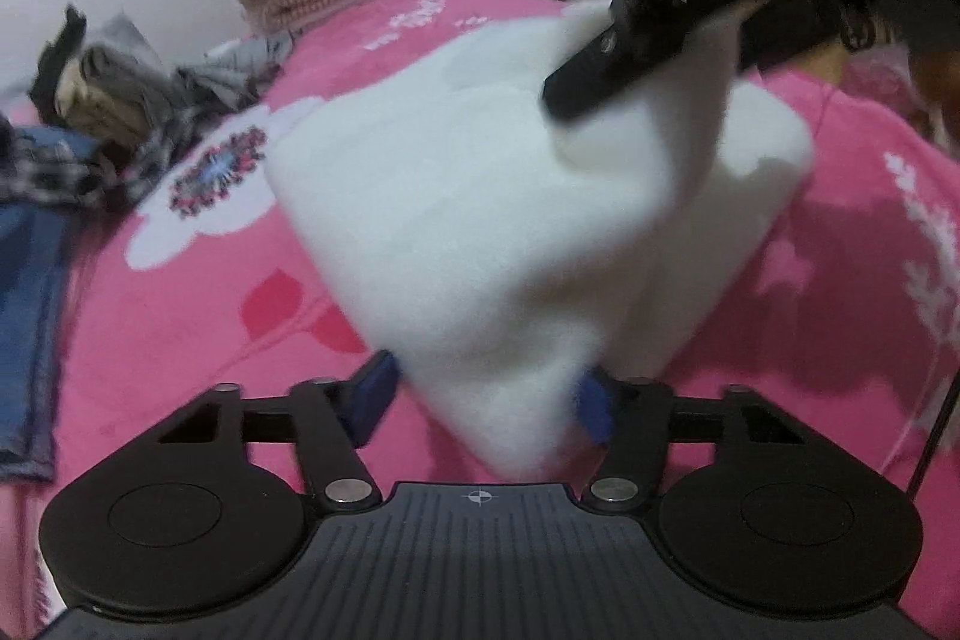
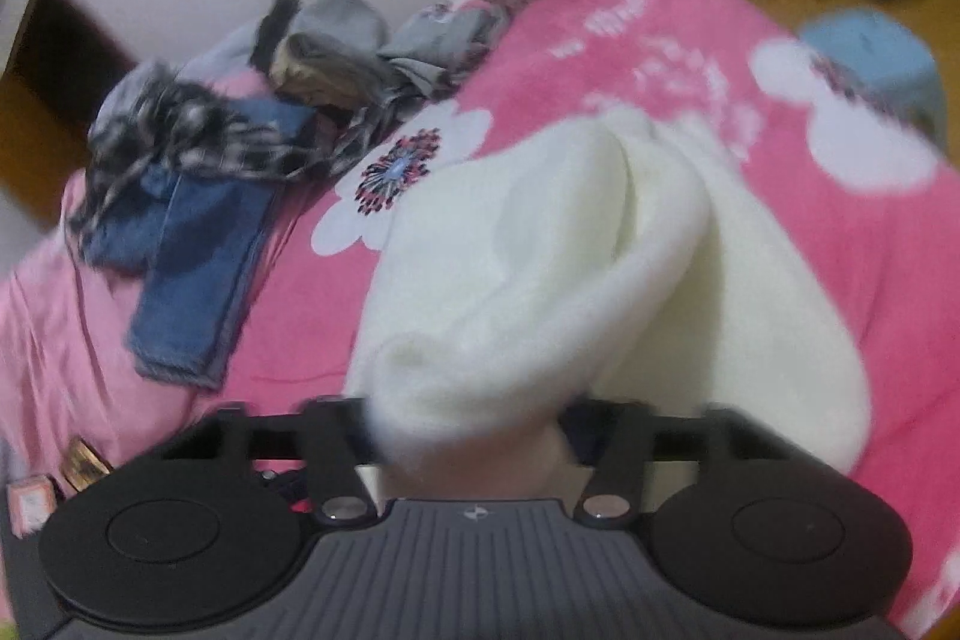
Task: Fold clothes
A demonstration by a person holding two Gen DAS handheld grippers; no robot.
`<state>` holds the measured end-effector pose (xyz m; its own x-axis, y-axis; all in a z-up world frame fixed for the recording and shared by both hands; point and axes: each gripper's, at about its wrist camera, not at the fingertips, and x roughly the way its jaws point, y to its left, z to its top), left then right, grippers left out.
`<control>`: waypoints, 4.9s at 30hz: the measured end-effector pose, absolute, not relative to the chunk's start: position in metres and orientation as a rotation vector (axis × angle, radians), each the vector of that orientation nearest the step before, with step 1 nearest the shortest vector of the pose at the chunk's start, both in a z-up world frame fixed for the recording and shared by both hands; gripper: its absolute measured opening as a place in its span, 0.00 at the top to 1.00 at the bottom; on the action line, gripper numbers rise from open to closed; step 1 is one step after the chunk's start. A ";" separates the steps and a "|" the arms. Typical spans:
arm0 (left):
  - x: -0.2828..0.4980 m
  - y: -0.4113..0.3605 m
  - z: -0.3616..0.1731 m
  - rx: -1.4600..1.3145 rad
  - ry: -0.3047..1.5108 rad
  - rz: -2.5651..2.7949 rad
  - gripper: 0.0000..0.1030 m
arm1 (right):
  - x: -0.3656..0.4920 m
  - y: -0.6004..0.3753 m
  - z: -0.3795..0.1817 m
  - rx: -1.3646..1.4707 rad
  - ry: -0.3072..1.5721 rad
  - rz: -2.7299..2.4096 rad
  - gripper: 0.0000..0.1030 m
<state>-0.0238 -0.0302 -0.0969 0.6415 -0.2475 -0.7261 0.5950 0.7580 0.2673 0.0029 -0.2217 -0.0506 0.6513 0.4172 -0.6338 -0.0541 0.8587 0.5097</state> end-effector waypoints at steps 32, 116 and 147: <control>-0.089 -0.051 -0.156 1.433 0.184 -0.703 0.77 | -0.019 -0.315 -0.104 0.589 0.713 0.374 0.78; 0.104 -0.090 -0.089 0.420 0.515 -0.849 0.69 | -0.036 -0.379 -0.113 0.823 0.763 0.382 0.59; 0.058 -0.080 -0.091 0.430 0.515 -0.943 0.64 | 0.101 -0.383 -0.118 0.930 0.771 0.513 0.64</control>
<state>0.0579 -0.0797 -0.0915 0.4840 -0.6471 -0.5890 0.8452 0.5200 0.1232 0.1014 -0.3832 -0.1184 0.6293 0.6880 -0.3615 -0.0680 0.5120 0.8563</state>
